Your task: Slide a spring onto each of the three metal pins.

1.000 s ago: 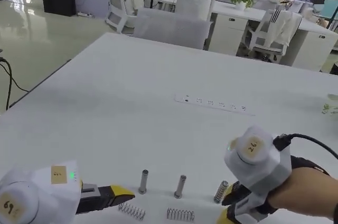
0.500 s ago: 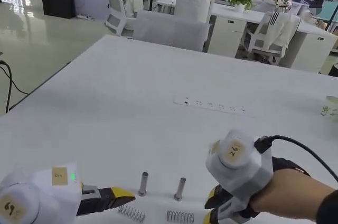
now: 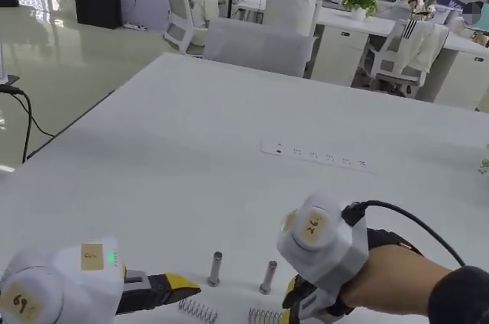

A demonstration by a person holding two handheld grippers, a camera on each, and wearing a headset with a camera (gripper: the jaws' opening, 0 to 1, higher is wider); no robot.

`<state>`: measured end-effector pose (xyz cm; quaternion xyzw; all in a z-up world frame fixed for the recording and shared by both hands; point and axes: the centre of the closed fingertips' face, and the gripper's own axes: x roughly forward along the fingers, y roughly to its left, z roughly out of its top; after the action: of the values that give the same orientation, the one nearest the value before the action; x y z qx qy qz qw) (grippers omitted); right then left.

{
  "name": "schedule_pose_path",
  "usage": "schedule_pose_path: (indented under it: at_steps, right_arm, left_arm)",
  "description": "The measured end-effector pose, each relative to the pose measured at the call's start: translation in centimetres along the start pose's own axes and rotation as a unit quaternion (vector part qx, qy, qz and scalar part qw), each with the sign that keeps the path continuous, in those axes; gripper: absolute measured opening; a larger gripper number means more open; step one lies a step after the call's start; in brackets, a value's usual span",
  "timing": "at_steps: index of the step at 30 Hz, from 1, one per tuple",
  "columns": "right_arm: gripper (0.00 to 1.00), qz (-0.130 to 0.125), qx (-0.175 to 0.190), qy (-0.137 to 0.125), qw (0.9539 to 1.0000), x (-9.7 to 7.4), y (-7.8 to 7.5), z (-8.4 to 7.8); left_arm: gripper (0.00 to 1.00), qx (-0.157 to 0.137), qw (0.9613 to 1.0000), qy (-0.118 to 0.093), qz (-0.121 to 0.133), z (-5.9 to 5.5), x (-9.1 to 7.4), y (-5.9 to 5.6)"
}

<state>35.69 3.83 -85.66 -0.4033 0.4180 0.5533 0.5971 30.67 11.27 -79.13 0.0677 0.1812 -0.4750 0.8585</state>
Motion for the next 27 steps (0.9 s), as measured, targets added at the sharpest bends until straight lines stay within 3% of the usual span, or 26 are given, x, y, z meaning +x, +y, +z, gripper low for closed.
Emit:
schedule_pose_path:
  at_steps: [27]
  right_arm:
    - [0.08, 0.007, -0.031, 0.027, 0.9991, 0.96, 0.01, -0.34]
  left_arm:
    - [0.43, -0.003, 1.0, -0.006, 0.005, 0.06, 0.06, -0.02]
